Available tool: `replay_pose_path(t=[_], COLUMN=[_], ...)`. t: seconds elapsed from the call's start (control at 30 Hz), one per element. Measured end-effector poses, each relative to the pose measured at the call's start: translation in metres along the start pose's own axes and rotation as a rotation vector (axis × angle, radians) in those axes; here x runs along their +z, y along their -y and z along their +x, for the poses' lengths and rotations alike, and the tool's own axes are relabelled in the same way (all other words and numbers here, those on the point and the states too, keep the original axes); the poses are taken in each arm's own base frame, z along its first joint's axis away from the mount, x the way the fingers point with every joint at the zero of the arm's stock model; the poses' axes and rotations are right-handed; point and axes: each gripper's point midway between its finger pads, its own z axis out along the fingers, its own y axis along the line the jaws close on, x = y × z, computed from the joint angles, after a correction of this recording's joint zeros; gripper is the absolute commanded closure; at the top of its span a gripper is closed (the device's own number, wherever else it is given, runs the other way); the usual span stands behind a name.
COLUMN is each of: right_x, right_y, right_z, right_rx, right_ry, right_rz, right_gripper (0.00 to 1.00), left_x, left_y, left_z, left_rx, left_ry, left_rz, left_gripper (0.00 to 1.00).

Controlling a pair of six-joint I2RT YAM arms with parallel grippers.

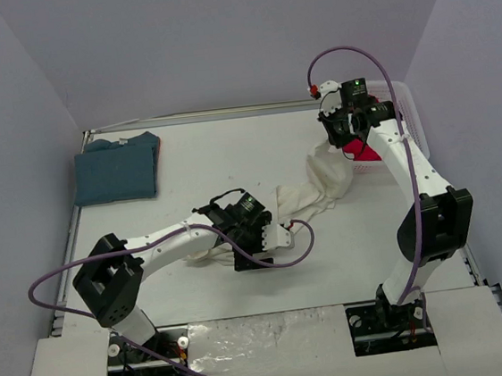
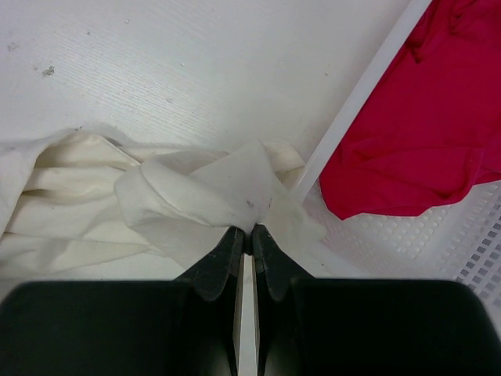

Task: Fold and stack the t-shirts
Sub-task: Flatten out the tshirt

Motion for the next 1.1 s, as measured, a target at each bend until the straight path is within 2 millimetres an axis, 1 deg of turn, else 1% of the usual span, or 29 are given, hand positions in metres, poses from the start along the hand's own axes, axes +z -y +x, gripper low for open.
replay_pose_path(t=[0.1, 0.17, 0.2, 0.27, 0.3, 0.4, 0.63, 0.83, 1.0, 1.1], right_x=[0.002, 0.003, 0.004, 0.005, 0.006, 0.007, 0.008, 0.011, 0.013, 0.015], right_y=[0.000, 0.001, 0.001, 0.001, 0.001, 0.001, 0.002, 0.001, 0.000, 0.000], right_z=[0.002, 0.003, 0.003, 0.004, 0.005, 0.006, 0.007, 0.012, 0.017, 0.018], right_rx=[0.001, 0.001, 0.001, 0.001, 0.001, 0.002, 0.000, -0.004, -0.011, -0.015], right_ry=[-0.007, -0.010, -0.012, -0.016, -0.019, -0.025, -0.027, -0.038, -0.051, -0.055], right_rz=[0.002, 0.004, 0.004, 0.004, 0.005, 0.004, 0.010, 0.007, 0.002, 0.001], right_gripper=[1.00, 1.00, 1.00, 1.00, 1.00, 1.00, 1.00, 1.00, 1.00, 1.00], left_x=[0.006, 0.010, 0.014, 0.021, 0.024, 0.031, 0.041, 0.047, 0.053, 0.058], left_y=[-0.004, -0.005, -0.004, -0.002, -0.002, -0.002, -0.009, -0.013, -0.012, -0.010], left_z=[-0.012, -0.016, -0.017, -0.016, -0.015, -0.014, -0.025, -0.035, -0.033, -0.029], left_rx=[0.038, 0.053, 0.060, 0.065, 0.066, 0.063, 0.065, 0.071, 0.066, 0.061], left_ry=[-0.014, -0.021, -0.025, -0.039, -0.046, -0.059, -0.053, -0.050, -0.065, -0.080], left_rz=[-0.039, -0.054, -0.053, -0.046, -0.041, -0.025, -0.012, -0.004, 0.010, 0.024], left_gripper=[0.16, 0.21, 0.26, 0.32, 0.40, 0.48, 0.51, 0.49, 0.49, 0.46])
